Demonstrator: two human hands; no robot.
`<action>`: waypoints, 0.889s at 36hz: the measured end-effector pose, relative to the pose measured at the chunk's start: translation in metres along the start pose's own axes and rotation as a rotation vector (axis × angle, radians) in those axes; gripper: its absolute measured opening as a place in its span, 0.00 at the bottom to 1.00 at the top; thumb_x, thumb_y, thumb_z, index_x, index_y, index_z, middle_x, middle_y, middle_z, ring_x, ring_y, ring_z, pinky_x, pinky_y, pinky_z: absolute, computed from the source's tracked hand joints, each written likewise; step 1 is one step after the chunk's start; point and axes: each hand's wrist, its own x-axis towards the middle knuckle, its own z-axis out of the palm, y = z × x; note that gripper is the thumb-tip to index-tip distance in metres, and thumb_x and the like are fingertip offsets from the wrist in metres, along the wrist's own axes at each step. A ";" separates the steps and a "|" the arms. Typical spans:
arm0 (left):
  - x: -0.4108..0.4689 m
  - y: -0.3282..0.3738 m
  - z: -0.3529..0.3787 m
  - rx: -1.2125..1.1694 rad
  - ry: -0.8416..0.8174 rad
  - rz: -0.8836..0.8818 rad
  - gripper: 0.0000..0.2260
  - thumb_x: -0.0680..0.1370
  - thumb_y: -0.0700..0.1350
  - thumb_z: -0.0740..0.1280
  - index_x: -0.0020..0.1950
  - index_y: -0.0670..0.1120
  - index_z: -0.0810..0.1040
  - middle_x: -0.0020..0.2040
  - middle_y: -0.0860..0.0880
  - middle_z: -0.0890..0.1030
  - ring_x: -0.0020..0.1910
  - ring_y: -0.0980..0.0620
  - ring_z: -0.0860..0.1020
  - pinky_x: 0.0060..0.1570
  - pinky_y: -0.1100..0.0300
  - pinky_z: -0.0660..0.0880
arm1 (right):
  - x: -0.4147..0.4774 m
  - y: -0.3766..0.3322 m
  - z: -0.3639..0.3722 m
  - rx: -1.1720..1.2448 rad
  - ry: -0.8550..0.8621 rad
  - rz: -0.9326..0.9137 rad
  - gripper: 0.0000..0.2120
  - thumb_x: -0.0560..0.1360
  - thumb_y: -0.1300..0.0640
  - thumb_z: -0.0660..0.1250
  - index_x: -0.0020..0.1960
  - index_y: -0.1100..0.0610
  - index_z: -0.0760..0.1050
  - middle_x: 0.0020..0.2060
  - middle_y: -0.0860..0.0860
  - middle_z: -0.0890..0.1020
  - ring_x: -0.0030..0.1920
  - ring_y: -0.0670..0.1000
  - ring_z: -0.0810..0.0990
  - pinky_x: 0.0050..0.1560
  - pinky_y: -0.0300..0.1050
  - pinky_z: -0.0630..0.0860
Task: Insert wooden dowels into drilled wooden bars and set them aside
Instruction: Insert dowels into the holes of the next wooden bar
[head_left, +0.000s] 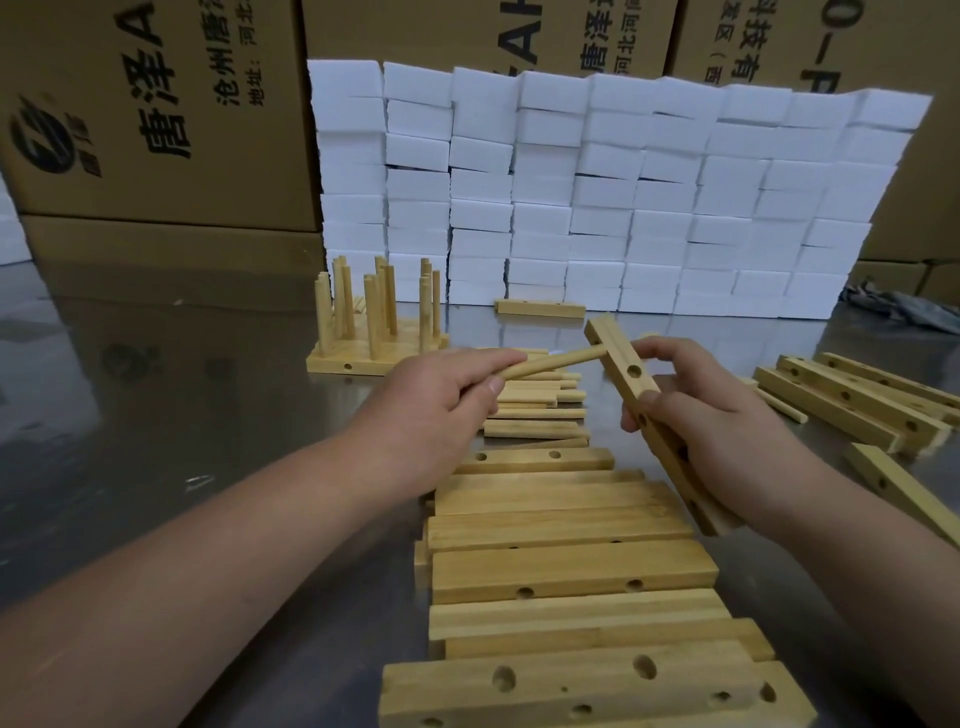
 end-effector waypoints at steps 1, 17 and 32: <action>0.000 0.001 0.000 -0.002 0.007 0.003 0.15 0.80 0.45 0.59 0.64 0.58 0.73 0.43 0.55 0.77 0.41 0.63 0.73 0.40 0.67 0.71 | 0.000 0.000 0.000 0.019 -0.002 0.001 0.13 0.77 0.57 0.57 0.52 0.38 0.68 0.36 0.44 0.80 0.30 0.38 0.72 0.34 0.37 0.69; 0.000 0.000 -0.002 0.052 0.082 0.016 0.15 0.79 0.47 0.59 0.65 0.57 0.72 0.42 0.55 0.78 0.40 0.61 0.73 0.38 0.64 0.71 | -0.001 0.001 0.000 0.431 -0.065 0.021 0.16 0.79 0.58 0.57 0.59 0.41 0.75 0.38 0.50 0.82 0.29 0.51 0.76 0.32 0.42 0.74; 0.000 -0.003 -0.002 0.084 0.094 0.035 0.15 0.78 0.48 0.59 0.64 0.57 0.73 0.37 0.56 0.77 0.34 0.64 0.72 0.33 0.66 0.65 | -0.003 -0.004 0.001 0.536 -0.114 0.032 0.13 0.78 0.64 0.56 0.58 0.54 0.73 0.40 0.53 0.83 0.26 0.50 0.73 0.26 0.38 0.71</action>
